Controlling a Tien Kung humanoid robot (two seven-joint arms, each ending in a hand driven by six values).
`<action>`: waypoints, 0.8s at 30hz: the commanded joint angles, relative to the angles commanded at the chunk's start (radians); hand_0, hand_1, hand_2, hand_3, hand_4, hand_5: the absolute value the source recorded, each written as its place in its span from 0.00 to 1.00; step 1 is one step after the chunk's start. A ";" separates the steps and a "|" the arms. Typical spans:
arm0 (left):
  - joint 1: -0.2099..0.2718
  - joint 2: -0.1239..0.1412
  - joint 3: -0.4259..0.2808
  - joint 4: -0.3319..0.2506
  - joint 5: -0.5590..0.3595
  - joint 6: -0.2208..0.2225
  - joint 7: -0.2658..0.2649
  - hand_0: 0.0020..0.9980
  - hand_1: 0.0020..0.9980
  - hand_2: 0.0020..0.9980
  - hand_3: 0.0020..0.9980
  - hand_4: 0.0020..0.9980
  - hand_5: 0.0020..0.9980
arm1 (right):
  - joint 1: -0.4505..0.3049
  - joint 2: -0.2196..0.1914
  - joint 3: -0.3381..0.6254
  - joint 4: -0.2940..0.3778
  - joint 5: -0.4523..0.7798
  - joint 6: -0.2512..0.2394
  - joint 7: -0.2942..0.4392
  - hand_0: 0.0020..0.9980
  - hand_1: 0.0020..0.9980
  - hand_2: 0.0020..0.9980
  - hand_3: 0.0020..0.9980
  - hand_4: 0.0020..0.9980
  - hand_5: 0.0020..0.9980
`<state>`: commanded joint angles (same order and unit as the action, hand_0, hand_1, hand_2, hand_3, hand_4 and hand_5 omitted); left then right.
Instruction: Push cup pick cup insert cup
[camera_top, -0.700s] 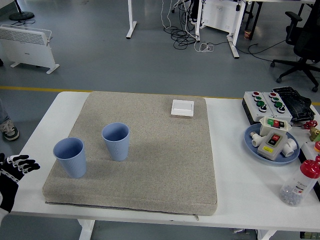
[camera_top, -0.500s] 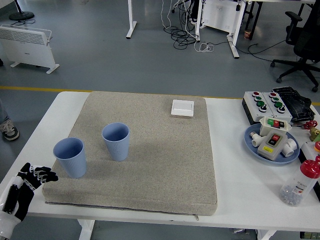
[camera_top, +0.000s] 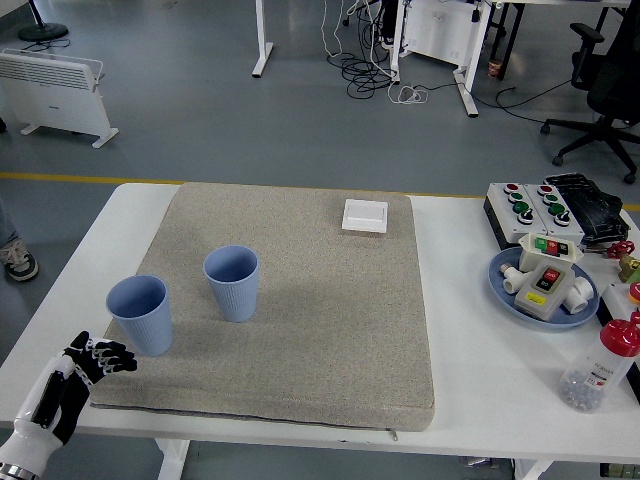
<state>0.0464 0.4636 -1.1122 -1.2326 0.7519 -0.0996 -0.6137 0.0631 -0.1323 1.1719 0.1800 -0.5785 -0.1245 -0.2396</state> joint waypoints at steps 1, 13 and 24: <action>-0.004 0.001 0.006 0.003 -0.001 -0.001 0.004 0.57 0.54 0.52 0.48 0.55 1.00 | -0.001 0.000 -0.001 0.000 0.001 0.000 0.000 0.73 0.65 0.65 0.58 0.12 0.48; -0.084 -0.005 0.061 0.035 0.013 0.003 0.030 0.60 0.54 0.53 0.49 0.55 1.00 | -0.001 0.000 -0.002 0.000 0.005 0.000 0.001 0.72 0.65 0.65 0.58 0.12 0.47; -0.136 0.001 0.077 0.071 0.051 -0.006 0.079 0.61 0.56 0.54 0.49 0.56 1.00 | 0.003 -0.001 -0.004 0.000 0.008 0.000 0.001 0.73 0.65 0.65 0.58 0.13 0.47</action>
<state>-0.0901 0.4647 -1.0352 -1.1614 0.8031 -0.1055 -0.5347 0.0658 -0.1329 1.1675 0.1800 -0.5700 -0.1240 -0.2389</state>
